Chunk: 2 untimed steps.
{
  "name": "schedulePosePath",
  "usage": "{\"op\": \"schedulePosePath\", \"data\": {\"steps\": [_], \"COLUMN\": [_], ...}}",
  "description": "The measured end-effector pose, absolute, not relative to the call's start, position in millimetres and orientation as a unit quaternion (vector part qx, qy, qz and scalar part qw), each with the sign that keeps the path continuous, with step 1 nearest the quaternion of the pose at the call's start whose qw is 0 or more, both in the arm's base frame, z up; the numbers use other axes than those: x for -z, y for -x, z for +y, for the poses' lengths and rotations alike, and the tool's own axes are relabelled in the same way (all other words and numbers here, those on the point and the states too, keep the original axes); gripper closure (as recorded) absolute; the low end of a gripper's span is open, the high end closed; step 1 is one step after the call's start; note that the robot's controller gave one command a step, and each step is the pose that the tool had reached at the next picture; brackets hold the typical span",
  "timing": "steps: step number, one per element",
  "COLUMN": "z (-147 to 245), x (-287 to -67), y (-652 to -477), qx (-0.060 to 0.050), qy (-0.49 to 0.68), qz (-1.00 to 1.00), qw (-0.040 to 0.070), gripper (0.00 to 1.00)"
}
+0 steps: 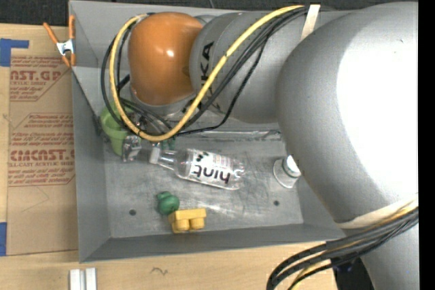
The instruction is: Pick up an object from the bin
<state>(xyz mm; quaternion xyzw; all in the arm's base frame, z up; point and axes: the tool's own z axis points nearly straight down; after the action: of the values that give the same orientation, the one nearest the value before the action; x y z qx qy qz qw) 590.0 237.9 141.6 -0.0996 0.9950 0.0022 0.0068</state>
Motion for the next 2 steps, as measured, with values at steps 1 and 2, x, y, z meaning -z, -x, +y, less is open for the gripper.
{"op": "schedulePosePath", "data": {"steps": [1, 2], "z": [232.5, 229.8], "x": [-174.6, -194.8], "y": [-574.9, -582.1], "qx": [0.001, -0.002], "qy": [0.105, 0.103], "qz": [0.994, 0.995], "qw": [-0.004, 0.008], "gripper": [1.0, 1.0]}}
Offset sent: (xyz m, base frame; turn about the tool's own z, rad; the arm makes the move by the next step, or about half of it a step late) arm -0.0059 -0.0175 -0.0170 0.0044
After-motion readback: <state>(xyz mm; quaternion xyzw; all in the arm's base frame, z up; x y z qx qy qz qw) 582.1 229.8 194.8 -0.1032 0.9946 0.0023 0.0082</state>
